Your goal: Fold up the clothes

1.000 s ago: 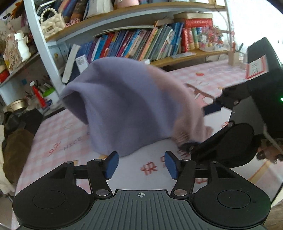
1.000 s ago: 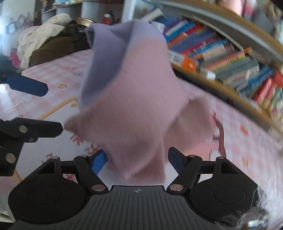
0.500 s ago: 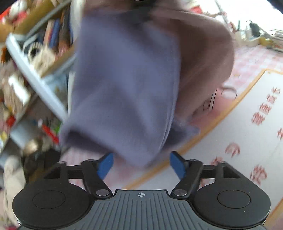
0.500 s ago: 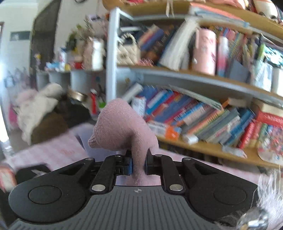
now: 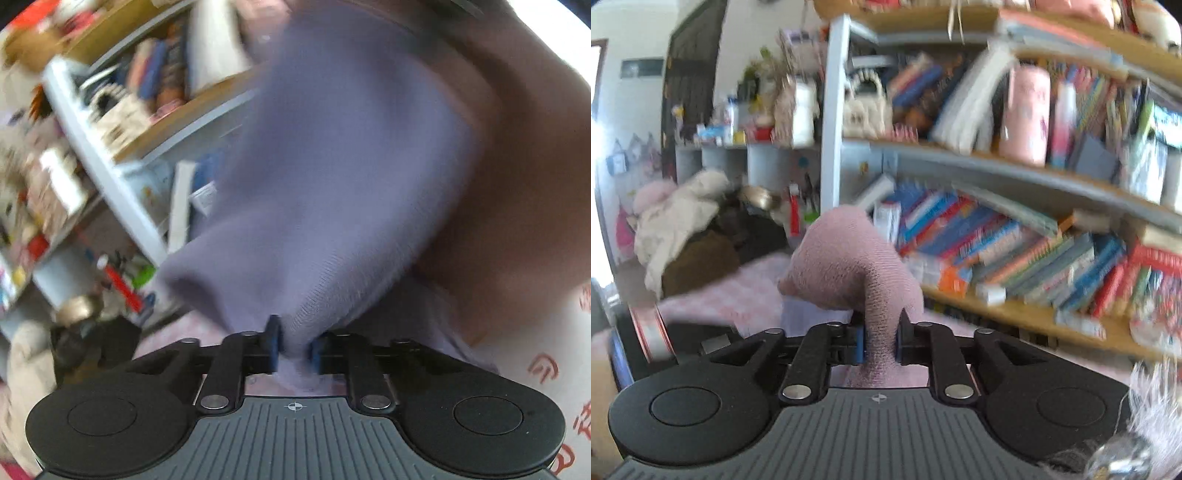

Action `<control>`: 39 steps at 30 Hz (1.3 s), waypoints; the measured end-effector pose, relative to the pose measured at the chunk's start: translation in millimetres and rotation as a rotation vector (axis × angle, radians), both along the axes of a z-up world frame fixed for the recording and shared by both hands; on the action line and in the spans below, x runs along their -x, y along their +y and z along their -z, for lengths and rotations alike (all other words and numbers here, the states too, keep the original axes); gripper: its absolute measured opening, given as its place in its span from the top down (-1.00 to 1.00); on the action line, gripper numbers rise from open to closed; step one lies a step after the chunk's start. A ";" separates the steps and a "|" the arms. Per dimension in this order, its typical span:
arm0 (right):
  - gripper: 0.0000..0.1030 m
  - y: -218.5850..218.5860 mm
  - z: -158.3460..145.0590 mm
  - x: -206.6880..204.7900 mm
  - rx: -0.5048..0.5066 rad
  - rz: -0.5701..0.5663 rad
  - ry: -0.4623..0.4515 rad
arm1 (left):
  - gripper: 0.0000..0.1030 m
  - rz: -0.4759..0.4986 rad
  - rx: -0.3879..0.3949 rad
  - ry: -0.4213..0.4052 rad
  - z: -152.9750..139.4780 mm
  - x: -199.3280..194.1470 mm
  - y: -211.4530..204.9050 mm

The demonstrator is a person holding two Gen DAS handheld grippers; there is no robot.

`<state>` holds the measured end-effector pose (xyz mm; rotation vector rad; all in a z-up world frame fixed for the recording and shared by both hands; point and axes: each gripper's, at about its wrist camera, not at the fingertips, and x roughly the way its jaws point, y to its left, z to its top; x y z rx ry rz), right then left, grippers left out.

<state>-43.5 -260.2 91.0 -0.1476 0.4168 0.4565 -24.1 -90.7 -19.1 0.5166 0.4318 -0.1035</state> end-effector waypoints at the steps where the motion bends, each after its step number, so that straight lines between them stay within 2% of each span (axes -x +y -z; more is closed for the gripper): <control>1: 0.53 -1.6 8.3 1.0 0.006 -0.001 0.034 | 0.82 -0.017 0.028 -0.006 -6.9 1.4 9.4; 2: 0.42 -2.5 17.5 2.4 0.016 -0.007 0.067 | 0.83 -0.034 0.055 -0.011 -13.7 2.8 18.8; 3: 0.45 -2.9 27.6 4.1 0.030 -0.016 0.101 | 0.83 -0.050 0.083 -0.017 -20.6 4.2 28.2; 4: 0.56 -3.0 37.2 5.8 0.043 -0.025 0.129 | 0.84 -0.059 0.093 -0.038 -28.9 7.8 33.4; 5: 0.80 -2.7 45.3 7.8 0.063 -0.026 0.142 | 0.85 -0.079 0.106 -0.061 -37.1 11.6 37.2; 6: 0.80 -2.5 52.4 10.2 0.092 -0.019 0.145 | 0.85 -0.098 0.119 -0.083 -45.3 15.4 41.0; 8: 0.81 -7.4 58.3 14.6 0.113 0.006 0.135 | 0.86 -0.149 0.164 -0.131 -65.1 21.4 48.5; 10: 0.82 -18.8 55.2 18.8 0.101 0.042 0.105 | 0.86 -0.202 0.258 -0.182 -85.0 31.3 59.3; 12: 0.82 -33.0 44.9 24.7 0.079 0.073 0.044 | 0.86 -0.208 0.284 -0.251 -105.1 46.6 59.9; 15: 0.83 -55.5 6.4 40.0 0.007 0.078 -0.102 | 0.85 -0.211 0.301 -0.362 -135.5 70.0 58.1; 19: 0.82 -88.5 -63.2 87.8 -0.106 -0.008 -0.381 | 0.85 -0.171 0.371 -0.592 -182.8 121.4 55.0; 21: 0.82 -104.7 -94.1 118.3 -0.143 -0.066 -0.535 | 0.84 -0.135 0.367 -0.714 -203.5 146.2 51.9; 23: 0.82 -117.4 -120.2 146.5 -0.151 -0.101 -0.685 | 0.84 -0.105 0.331 -0.814 -221.8 164.8 45.5; 24: 0.82 -121.5 -130.6 157.6 -0.141 -0.106 -0.751 | 0.84 -0.088 0.324 -0.835 -228.6 168.2 42.6; 26: 0.82 -128.6 -145.1 168.2 -0.136 -0.106 -0.818 | 0.84 -0.059 0.319 -0.856 -239.9 170.6 37.2; 27: 0.82 -129.9 -145.0 163.6 -0.128 -0.102 -0.797 | 0.84 -0.048 0.327 -0.845 -241.7 165.9 35.4; 29: 0.82 -128.6 -132.9 139.9 -0.099 -0.086 -0.674 | 0.83 -0.050 0.337 -0.786 -236.6 147.3 33.1; 31: 0.82 -127.3 -120.8 116.2 -0.070 -0.071 -0.550 | 0.83 -0.067 0.343 -0.633 -220.6 114.4 32.2; 32: 0.82 -126.6 -114.7 104.4 -0.056 -0.063 -0.489 | 0.83 -0.086 0.322 -0.536 -204.8 94.9 32.0; 33: 0.81 -124.8 -99.8 86.5 -0.032 -0.058 -0.403 | 0.83 -0.105 0.300 -0.439 -189.1 75.3 31.8; 35: 0.81 -118.9 -51.0 45.9 0.027 -0.029 -0.234 | 0.82 -0.127 0.295 -0.211 -145.0 33.8 35.2; 37: 0.81 -109.2 3.2 7.6 0.107 0.023 -0.073 | 0.81 -0.124 0.235 -0.034 -100.0 3.0 31.6; 39: 0.82 -101.4 39.7 -20.1 0.162 0.057 0.020 | 0.81 -0.105 0.157 0.062 -63.4 -16.9 23.3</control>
